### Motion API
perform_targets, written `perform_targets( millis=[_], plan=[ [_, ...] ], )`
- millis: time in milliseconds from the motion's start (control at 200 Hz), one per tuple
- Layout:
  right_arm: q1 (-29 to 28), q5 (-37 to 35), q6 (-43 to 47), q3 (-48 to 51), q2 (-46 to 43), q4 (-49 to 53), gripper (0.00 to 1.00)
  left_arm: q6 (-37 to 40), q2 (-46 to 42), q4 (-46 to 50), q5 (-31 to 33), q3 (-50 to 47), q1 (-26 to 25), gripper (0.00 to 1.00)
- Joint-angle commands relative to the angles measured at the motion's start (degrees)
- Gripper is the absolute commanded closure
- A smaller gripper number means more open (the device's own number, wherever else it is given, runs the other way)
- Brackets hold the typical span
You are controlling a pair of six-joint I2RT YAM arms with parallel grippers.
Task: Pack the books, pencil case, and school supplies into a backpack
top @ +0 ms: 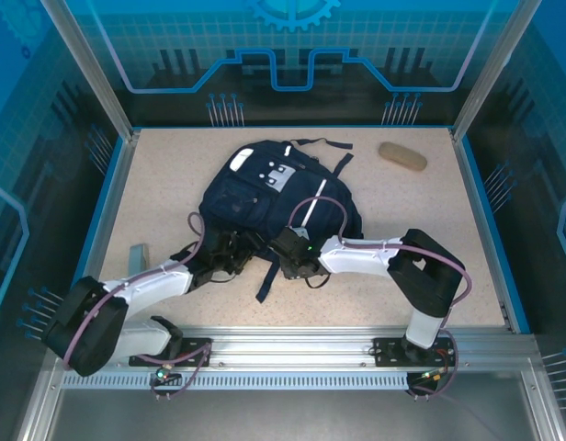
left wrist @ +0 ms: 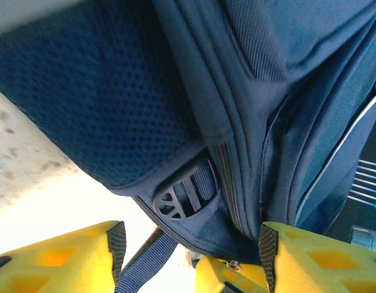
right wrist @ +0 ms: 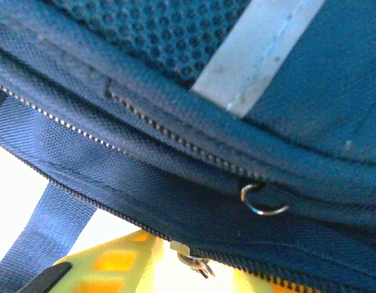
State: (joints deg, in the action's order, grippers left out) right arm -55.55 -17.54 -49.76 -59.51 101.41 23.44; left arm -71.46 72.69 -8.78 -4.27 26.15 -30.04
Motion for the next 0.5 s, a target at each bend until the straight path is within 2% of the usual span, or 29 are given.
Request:
perform_targets(
  millis=[0, 310, 495],
  plan=[
    [0.4, -4.34, 0.18, -1.95, 1.52, -1.88, 0.72, -4.24, 3.25, -6.61, 1.44, -0.84, -2.55, 0.42],
    [0.4, -4.68, 2.77, -1.23, -0.19, -1.77, 0.95, -7.73, 14.29, -13.96, 2.33, -0.01, -4.7, 0.54],
    [0.27, -6.82, 2.87, -0.57, -2.97, 1.49, 1.0, -7.64, 15.71, -12.05, 6.68, 0.98, -4.67, 0.65]
  ],
)
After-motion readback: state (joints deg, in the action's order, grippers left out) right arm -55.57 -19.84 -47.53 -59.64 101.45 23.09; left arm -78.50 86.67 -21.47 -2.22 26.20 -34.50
